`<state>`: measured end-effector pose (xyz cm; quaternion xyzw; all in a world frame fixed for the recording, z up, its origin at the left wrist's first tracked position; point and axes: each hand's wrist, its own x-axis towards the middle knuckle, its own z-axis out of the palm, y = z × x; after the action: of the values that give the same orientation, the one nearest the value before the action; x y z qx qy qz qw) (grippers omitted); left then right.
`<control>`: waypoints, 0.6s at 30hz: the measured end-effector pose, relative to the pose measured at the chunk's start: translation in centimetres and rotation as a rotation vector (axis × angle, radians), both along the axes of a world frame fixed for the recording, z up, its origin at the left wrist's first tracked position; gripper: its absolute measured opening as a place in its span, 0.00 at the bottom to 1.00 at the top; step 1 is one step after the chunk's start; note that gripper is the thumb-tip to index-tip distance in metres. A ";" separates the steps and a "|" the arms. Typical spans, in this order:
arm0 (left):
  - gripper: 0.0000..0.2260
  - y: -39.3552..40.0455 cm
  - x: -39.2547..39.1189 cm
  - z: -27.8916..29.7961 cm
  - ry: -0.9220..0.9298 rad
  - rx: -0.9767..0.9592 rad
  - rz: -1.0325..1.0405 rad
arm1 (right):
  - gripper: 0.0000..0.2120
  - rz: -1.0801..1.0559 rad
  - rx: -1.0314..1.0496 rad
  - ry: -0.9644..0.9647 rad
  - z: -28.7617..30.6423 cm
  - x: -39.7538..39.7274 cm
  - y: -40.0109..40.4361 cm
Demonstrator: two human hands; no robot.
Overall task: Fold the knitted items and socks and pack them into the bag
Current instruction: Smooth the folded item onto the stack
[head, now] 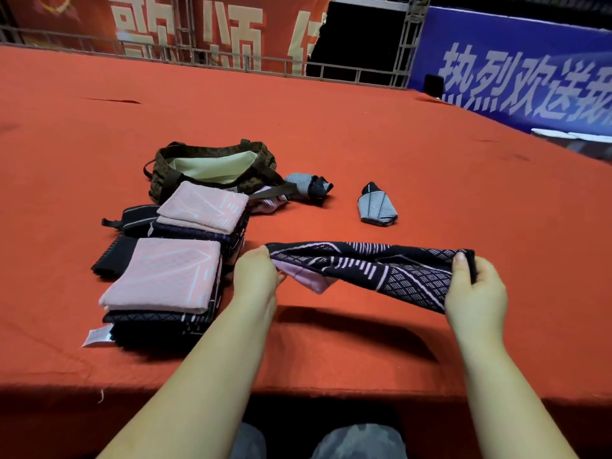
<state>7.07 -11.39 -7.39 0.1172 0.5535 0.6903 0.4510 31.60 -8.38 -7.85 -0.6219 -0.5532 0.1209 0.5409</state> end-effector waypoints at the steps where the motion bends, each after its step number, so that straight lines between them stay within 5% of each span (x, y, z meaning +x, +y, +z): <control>1: 0.14 0.0 0.2 0.5 0.020 0.026 0.015 | 0.16 -0.015 -0.014 -0.002 -0.2 0.4 0.0; 8: 0.15 0.3 -1.0 2.2 0.095 0.114 0.174 | 0.14 -0.017 -0.197 -0.021 -0.8 2.8 1.0; 11: 0.13 0.5 -1.3 0.1 0.432 0.042 0.110 | 0.14 0.056 -0.319 -0.069 -1.3 2.6 1.5; 14: 0.14 0.3 -1.0 -2.7 0.776 -0.091 -0.163 | 0.13 0.095 -0.390 -0.156 -2.9 1.6 1.7; 18: 0.17 -1.5 0.2 -6.1 1.027 -0.411 -0.400 | 0.21 0.036 -0.586 -0.382 -5.7 0.3 0.7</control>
<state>7.29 -12.86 -13.49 0.4489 0.7907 0.3250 0.2600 31.89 -7.67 -13.50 -0.7521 -0.5974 0.1654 0.2239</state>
